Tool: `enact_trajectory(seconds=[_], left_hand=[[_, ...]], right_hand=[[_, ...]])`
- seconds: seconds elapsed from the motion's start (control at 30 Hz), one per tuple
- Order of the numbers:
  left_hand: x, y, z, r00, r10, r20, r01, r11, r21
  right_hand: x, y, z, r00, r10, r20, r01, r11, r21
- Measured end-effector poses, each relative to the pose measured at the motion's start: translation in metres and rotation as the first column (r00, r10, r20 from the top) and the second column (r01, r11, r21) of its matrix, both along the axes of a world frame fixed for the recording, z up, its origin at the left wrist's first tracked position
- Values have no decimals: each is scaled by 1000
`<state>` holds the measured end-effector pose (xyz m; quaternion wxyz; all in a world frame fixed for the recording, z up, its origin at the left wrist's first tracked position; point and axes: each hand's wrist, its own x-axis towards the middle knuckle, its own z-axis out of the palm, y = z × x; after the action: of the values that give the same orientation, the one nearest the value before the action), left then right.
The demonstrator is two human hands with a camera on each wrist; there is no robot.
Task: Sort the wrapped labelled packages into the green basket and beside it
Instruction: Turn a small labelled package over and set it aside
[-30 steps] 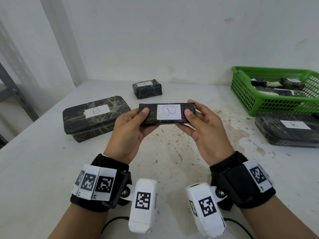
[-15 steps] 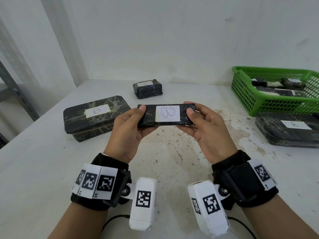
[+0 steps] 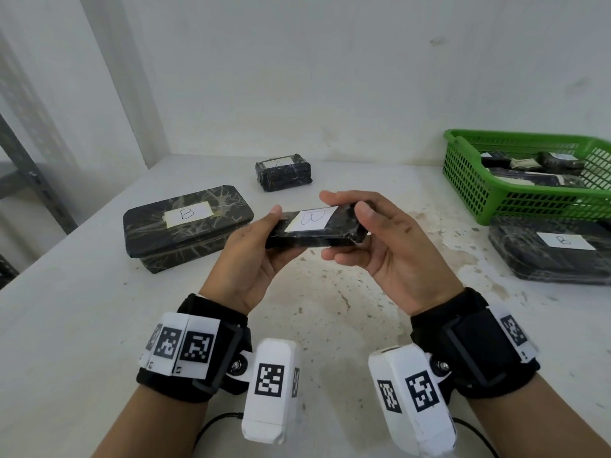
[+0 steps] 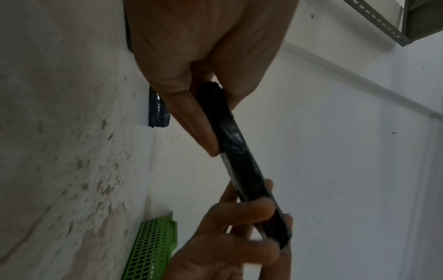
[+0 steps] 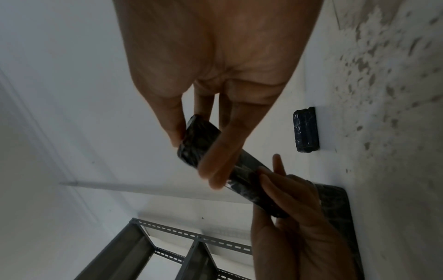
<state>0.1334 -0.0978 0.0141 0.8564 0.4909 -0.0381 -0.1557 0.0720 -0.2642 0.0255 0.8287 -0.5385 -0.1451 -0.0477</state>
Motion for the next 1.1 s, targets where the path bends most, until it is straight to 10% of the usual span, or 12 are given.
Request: enact_trajectory(seconds=[0.37,1.1], left_hand=[[-1,4,-4,907,-343,246,328,939,98],[-7,-4,-10,902,-193,387,148,979,143]], right_hand=[[3,2,-6,979,-171,113,176,984,-40],[7,11,-18,938,-342,49,345,929,-135]])
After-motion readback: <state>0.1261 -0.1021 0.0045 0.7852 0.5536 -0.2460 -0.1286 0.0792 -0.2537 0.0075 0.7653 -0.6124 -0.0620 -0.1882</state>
